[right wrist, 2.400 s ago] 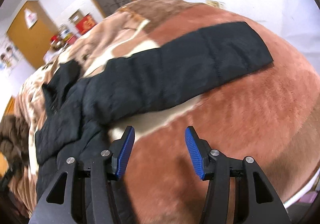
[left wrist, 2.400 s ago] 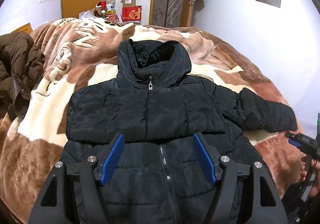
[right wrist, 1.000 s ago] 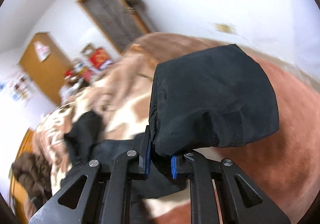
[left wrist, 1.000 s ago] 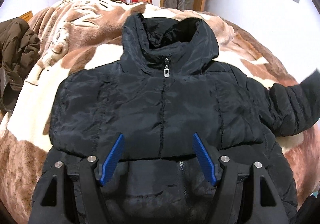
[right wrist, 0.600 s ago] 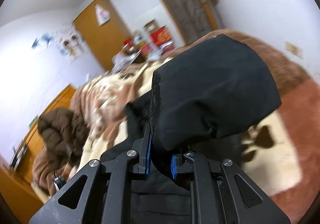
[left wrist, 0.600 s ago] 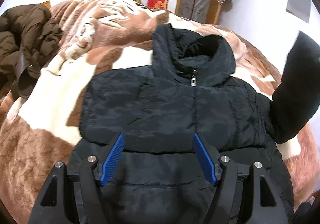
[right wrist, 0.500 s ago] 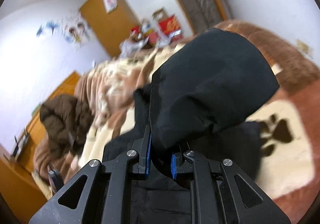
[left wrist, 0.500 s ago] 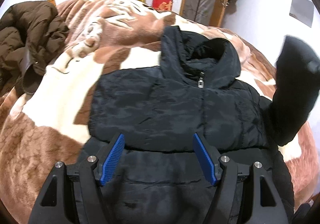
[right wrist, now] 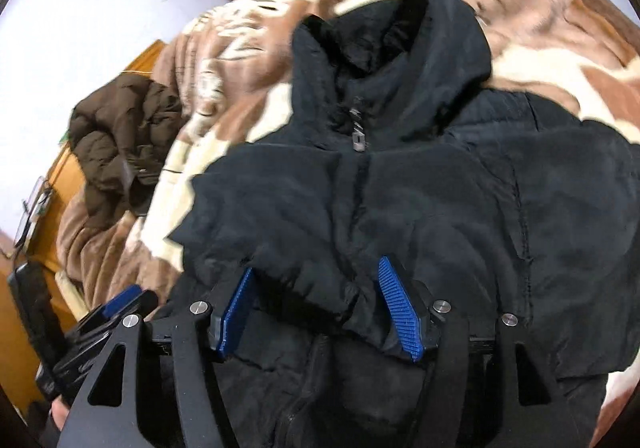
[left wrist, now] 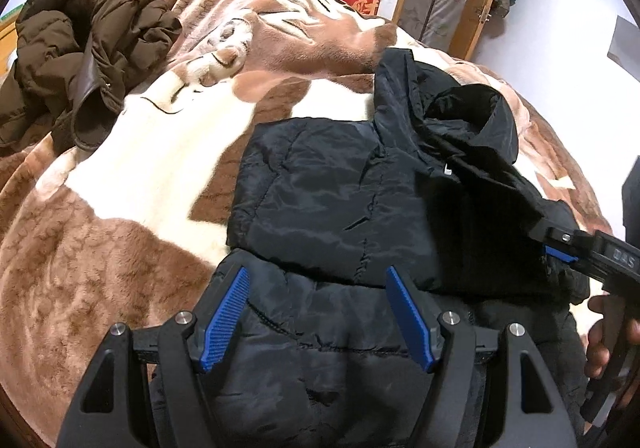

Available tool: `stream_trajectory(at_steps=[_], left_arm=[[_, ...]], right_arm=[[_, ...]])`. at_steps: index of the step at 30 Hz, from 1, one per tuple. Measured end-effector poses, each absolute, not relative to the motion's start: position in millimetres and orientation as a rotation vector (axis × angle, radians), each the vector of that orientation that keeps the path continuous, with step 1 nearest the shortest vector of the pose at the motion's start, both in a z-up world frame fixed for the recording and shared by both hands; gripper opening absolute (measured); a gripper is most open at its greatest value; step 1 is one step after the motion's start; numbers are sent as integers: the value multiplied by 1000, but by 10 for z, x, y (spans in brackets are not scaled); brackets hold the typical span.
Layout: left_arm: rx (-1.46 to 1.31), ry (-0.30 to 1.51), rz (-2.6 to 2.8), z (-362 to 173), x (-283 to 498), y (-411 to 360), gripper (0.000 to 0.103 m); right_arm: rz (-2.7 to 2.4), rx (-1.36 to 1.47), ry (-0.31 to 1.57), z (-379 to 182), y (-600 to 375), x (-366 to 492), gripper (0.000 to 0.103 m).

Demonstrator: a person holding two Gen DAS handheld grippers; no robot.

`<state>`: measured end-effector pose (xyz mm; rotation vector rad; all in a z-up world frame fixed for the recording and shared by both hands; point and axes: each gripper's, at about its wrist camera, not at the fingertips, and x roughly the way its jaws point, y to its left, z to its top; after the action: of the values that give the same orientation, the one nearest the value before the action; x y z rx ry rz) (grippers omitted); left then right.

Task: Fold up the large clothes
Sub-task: 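Fold the held sleeve across the jacket body toward the zipper with the right gripper, then release the sleeve and press it flat on the jacket with the right gripper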

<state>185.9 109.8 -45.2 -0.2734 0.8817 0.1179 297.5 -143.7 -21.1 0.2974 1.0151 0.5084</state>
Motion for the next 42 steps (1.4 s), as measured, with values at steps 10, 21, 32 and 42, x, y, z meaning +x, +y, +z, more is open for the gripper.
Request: stream_trajectory(at_steps=[10,21,32,42], left_arm=[[-310,845,-47,-219,2235,658,73],[-105,928,-80,-717,2962,-10,69],[-100,964,-55,-1067,3059,51,70],[-75,891,-45,-548,3210,174,66]], right_arm=[[283,342,906,-25,-2583,2721,62],[91,283,964,-498,-3089,2979,36],[86,84,1057,-953,-2774,3220,35],[93,129,960,-410,-2783,3462,35]])
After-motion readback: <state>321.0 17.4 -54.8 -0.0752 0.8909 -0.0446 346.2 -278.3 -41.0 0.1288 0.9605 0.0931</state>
